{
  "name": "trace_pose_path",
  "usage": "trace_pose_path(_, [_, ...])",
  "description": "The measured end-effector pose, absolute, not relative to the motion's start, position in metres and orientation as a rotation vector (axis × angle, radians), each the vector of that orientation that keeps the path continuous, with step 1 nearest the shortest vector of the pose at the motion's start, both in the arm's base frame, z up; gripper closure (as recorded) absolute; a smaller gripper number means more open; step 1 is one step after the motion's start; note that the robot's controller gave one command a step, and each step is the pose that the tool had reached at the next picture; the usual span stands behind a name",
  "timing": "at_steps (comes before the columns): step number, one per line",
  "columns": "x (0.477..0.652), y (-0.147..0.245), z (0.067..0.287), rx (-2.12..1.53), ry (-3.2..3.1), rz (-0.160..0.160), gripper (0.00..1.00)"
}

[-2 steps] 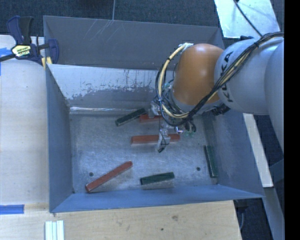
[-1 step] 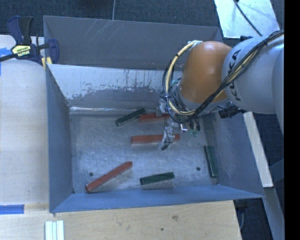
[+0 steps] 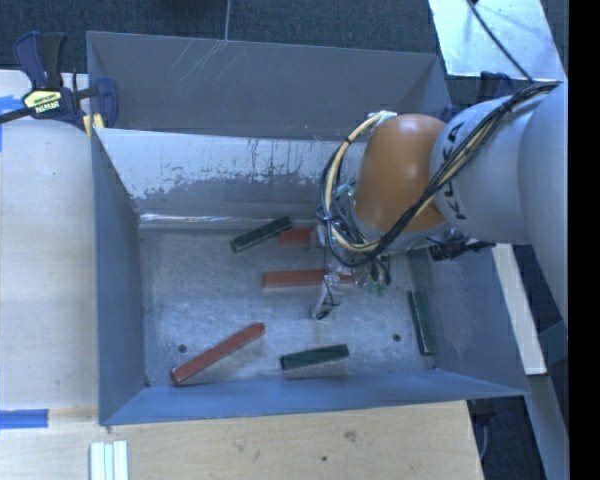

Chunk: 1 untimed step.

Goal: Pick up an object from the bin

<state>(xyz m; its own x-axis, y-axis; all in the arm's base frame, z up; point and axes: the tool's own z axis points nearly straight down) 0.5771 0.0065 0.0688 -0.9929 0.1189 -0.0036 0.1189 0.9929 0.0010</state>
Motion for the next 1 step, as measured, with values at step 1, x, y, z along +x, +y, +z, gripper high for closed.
trace_pose_path(1, [0.5788, 0.0065, 0.0702, 0.184, 3.129, 0.001, 0.0])
